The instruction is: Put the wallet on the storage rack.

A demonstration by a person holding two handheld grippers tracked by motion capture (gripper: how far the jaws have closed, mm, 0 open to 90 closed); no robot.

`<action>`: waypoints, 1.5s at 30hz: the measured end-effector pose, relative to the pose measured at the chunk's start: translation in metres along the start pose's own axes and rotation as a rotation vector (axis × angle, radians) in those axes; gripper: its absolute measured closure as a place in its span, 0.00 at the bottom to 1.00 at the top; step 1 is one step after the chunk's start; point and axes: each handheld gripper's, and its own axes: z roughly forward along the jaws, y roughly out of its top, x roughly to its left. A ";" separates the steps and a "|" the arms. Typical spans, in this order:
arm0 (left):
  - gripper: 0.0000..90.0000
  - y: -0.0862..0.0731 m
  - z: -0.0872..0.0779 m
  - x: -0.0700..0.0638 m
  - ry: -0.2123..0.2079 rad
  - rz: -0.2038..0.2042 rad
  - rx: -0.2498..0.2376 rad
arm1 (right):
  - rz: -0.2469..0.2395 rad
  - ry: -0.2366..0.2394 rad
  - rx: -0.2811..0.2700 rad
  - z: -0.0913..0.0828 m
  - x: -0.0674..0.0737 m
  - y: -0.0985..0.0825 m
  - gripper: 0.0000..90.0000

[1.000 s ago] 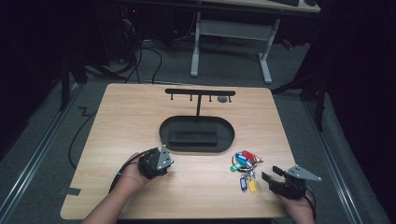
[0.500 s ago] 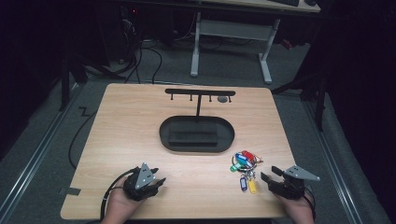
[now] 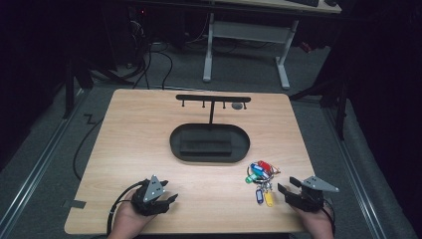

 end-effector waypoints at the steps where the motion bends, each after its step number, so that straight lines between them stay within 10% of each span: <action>1: 0.47 0.000 0.000 0.000 -0.008 0.002 -0.003 | -0.005 -0.002 0.002 0.001 0.001 0.000 0.45; 12: 0.46 0.003 0.002 -0.004 -0.028 0.067 -0.006 | -0.052 0.020 0.039 -0.002 0.026 0.020 0.48; 17: 0.46 0.006 0.005 -0.005 -0.028 0.089 -0.006 | -0.182 0.067 0.160 0.005 0.049 0.048 0.51; 29: 0.46 0.006 0.006 -0.008 -0.045 0.125 0.001 | -0.320 0.148 0.452 0.038 0.068 0.087 0.55; 39: 0.46 0.002 0.002 -0.008 -0.039 0.137 0.009 | -0.365 0.155 0.565 0.052 0.070 0.107 0.66; 45: 0.46 0.002 0.000 -0.007 -0.035 0.126 0.004 | -0.477 0.156 0.669 0.069 0.077 0.111 0.79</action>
